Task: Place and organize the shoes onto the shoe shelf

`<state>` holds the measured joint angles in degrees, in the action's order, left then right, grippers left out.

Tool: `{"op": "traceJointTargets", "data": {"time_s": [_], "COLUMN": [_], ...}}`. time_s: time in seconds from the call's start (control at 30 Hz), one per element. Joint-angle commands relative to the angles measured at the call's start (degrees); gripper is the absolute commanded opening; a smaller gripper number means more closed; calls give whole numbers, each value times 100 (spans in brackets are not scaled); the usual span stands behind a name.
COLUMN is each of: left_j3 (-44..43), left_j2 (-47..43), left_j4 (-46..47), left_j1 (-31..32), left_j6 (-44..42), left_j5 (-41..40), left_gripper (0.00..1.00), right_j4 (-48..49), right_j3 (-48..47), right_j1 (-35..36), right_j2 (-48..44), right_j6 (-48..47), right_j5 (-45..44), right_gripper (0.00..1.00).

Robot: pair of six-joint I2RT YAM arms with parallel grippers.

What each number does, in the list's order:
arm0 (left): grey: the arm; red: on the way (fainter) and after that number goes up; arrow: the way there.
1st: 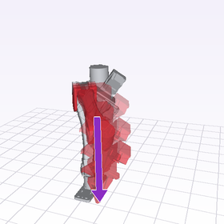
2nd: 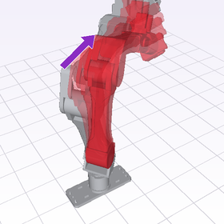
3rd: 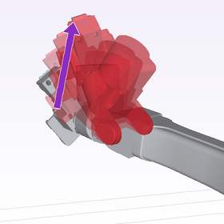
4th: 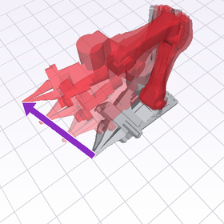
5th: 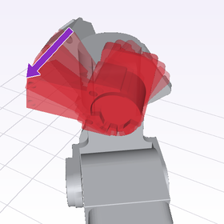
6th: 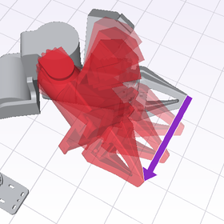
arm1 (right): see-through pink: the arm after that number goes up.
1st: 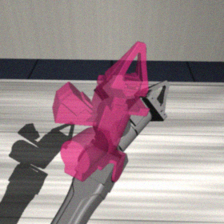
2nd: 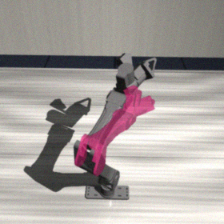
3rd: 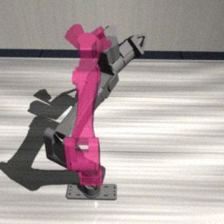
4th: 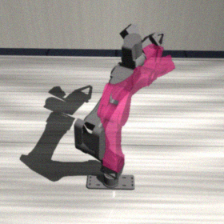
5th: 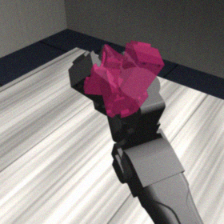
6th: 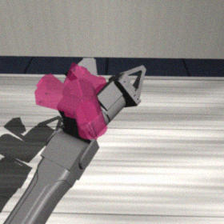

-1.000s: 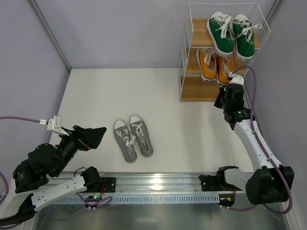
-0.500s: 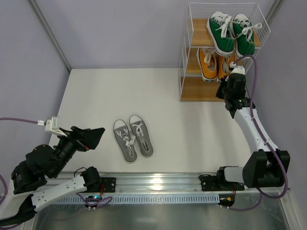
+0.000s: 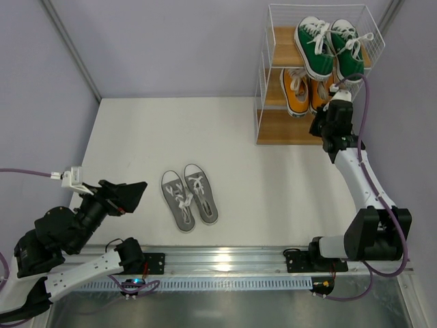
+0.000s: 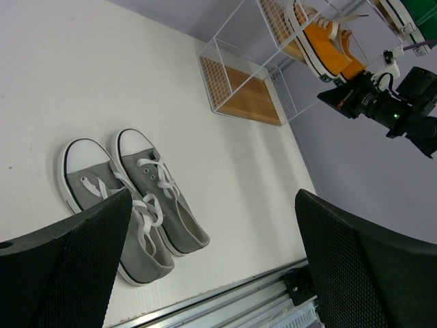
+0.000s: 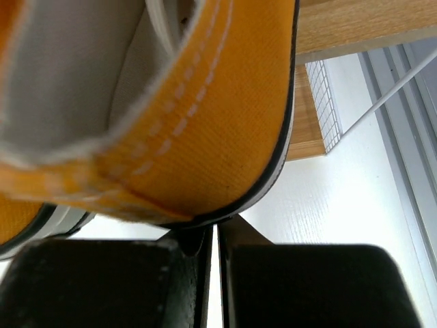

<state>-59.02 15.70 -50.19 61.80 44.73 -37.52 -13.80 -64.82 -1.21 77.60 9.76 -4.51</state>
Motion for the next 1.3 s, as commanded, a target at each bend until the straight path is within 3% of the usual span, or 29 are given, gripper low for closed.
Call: {"op": "traceJointTargets", "data": {"time_s": [0.0, 0.2, 0.33, 0.43, 0.47, 0.53, 0.57, 0.67, 0.73, 0.77, 0.8, 0.97, 1.07, 1.1, 1.27], "left_j3": [-144, -13, 92, 145, 180, 207, 216, 216, 216, 216, 216, 198, 190, 181, 155], "left_j2": [-50, -112, -103, -94, -94, -85, -68, -50, -50, -59, -67, -173, -252, -252, -340], "left_j4": [-52, -25, -8, 18, 53, 89, 106, 115, 106, 106, 72, -43, -69, -87, -166], "left_j1": [16, 7, 7, 8, 16, 7, 7, 16, 16, 8, 7, -1, 7, 7, -1], "left_j6": [-61, 44, 80, 124, 132, 159, 159, 194, 211, 229, 238, 343, 361, 361, 361], "left_j5": [-124, -98, -45, -1, 8, 86, 95, 166, 201, 201, 201, 201, 210, 210, 201], "left_gripper": [100, 100, 100, 100, 100, 100, 100, 100, 100, 100, 100, 100, 100, 100, 100], "right_j4": [220, 63, -386, -641, -580, -440, -309, 8, 175, 420, 492, 773, 870, 870, 379], "right_j3": [161, 1803, 2359, 2675, 2746, 2852, 2834, 2536, 2194, 2088, 1844, 1016, 655, 515, 31], "right_j1": [-37, 121, 936, 2271, 3066, 3827, 4666, 5629, 6211, 6343, 6588, 7029, 7205, 7240, 7320], "right_j2": [-595, -2485, -3435, -3700, -3665, -3315, -3122, -2199, -1472, -1215, -1012, 297, 745, 843, 1432], "right_j6": [149, 553, 852, 1237, 1352, 1676, 1757, 2038, 2153, 2214, 2232, 2250, 2302, 2355, 2531], "right_j5": [222, 354, 607, 225, 23, -294, -731, -1200, -1394, -1420, -1490, -1421, -1438, -1430, -1824], "right_gripper": [4, 4, 4, 4, 4, 4, 4, 4, 13, 27, 32, 49, 64, 95, 98]}}
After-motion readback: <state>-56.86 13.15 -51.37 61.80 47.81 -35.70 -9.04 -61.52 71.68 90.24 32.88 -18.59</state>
